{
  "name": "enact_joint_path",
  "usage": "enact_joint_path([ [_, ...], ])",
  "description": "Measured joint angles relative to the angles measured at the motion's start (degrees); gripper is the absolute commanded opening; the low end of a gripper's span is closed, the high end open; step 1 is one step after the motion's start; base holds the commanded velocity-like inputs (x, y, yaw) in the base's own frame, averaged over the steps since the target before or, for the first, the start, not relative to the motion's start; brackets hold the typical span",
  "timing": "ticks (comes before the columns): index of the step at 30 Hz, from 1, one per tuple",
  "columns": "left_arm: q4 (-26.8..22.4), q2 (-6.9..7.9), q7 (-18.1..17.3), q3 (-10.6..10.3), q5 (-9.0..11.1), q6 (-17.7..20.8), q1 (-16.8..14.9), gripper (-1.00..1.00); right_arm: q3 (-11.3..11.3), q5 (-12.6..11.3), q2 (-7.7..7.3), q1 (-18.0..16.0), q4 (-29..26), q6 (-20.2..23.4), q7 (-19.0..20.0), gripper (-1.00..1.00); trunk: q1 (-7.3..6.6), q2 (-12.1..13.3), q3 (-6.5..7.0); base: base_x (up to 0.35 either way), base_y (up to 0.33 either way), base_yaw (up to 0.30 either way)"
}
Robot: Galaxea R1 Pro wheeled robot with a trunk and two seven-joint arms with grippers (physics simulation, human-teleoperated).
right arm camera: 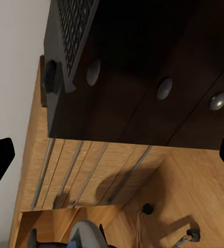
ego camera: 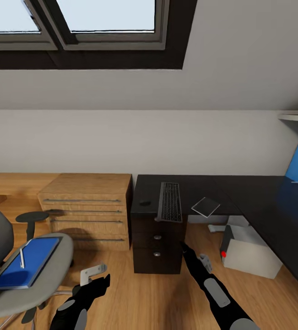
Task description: In the bedroom, organize the workspace by keeping the computer under the desk, ensuring the monitor is on the desk, placing the keyboard on the desk next to the monitor, placing the mouse on the desk next to the keyboard, moving the folder from the swivel chair onto the desk next to the mouse, stacking the notebook on top of the folder with the pen on top of the notebook, and positioning the swivel chair next to the desk.
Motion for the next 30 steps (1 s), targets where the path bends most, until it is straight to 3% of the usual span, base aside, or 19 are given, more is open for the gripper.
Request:
enact_joint_path([
  [9, -0.05, 0.02, -0.02, -1.43, 0.02, 0.12, -0.01, 1.0, -0.22, -0.27, 0.16, 0.03, 0.06, -0.05, -0.02, 1.0, 1.98, -3.61, -1.62, 0.0, 0.0, 0.0],
  [16, 0.08, 0.12, -0.52, -2.81, 0.03, 0.33, 0.23, 1.0, -0.31, -0.57, 0.36, -0.04, 0.2, -1.79, -0.84, 1.0, 1.98, -3.63, -1.62, 0.001, 0.0, 0.0],
  [22, 0.86, 0.25, -0.72, -3.77, -0.06, 0.25, 0.37, 1.0, -1.92, -6.85, 0.17, -0.05, 0.31, -1.77, -0.88, 1.0, 1.95, -3.63, -1.62, 0.246, 0.0, 0.0],
  [30, 0.91, 0.35, -0.73, -3.88, -0.07, 0.21, 0.38, 1.0, -2.04, -7.93, 0.21, -0.05, 0.32, -1.79, -0.88, 1.0, 1.95, -3.63, -1.62, 0.317, 0.0, 0.0],
])
